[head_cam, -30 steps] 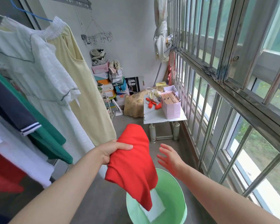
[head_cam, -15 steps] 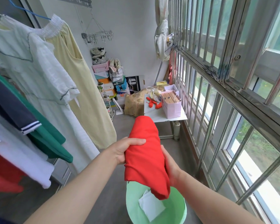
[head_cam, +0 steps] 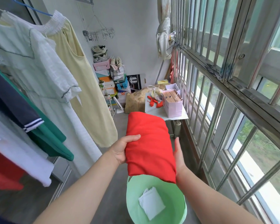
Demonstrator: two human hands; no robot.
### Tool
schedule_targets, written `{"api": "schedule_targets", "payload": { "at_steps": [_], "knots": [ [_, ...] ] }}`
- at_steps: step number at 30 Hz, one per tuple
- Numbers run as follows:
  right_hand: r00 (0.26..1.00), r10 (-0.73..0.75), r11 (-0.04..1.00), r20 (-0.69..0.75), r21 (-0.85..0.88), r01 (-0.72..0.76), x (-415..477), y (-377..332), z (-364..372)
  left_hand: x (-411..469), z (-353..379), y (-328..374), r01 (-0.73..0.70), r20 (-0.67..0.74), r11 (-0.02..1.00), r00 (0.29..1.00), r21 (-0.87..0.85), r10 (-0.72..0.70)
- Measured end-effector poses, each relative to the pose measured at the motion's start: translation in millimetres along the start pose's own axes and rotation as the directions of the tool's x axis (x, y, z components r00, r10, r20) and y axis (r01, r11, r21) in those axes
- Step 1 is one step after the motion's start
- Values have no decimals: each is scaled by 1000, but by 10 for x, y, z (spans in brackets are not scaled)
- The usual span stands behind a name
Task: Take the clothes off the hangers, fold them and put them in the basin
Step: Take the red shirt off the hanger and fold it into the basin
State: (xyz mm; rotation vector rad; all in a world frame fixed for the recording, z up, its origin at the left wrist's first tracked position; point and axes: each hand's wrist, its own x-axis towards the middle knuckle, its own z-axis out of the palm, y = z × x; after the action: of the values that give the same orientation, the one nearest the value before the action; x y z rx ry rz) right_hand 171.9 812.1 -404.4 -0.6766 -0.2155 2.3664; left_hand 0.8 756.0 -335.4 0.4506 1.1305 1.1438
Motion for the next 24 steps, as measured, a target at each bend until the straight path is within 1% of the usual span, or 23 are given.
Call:
{"api": "schedule_targets", "payload": {
  "at_steps": [3,5,7,8,9,11,13,14,16,19,21,24],
  "knots": [
    [996,-52,999,67,10,51,-58,2,92,5,-63,-104,15,-101,999,995,-28,-17],
    [987,-62,998,146,-18,66,-126,11,166,3,-109,-178,26,-115,999,993,-38,-30],
    [976,-33,998,217,-40,42,-179,18,228,-7,-162,-219,38,-108,999,993,-38,-42],
    [973,-9,999,230,-46,20,-176,22,228,-6,-192,-230,43,-101,999,994,-30,-46],
    [977,15,997,215,-72,0,-182,28,238,-12,-216,-223,50,-94,999,994,-19,-51],
    [990,48,985,129,-170,-26,-155,42,226,-13,-278,-204,61,-87,998,994,6,-60],
    [999,41,966,36,-256,-30,-112,53,222,-3,-331,-175,63,-86,998,994,20,-62],
    [1000,26,962,8,-271,-23,-115,54,240,1,-347,-163,56,-86,998,995,17,-54],
    [1000,-21,971,-16,-237,17,-128,73,288,10,-369,-164,22,-78,997,997,-68,-27],
    [995,-93,985,-30,-152,87,-109,137,343,11,-389,-236,-27,-43,964,999,-263,16],
    [992,-120,989,-42,-86,116,-81,164,376,1,-425,-342,4,-32,928,999,-372,-17],
    [980,-177,984,-87,-14,177,-11,195,422,7,-492,-537,55,-8,893,998,-447,-65]
  ]
}}
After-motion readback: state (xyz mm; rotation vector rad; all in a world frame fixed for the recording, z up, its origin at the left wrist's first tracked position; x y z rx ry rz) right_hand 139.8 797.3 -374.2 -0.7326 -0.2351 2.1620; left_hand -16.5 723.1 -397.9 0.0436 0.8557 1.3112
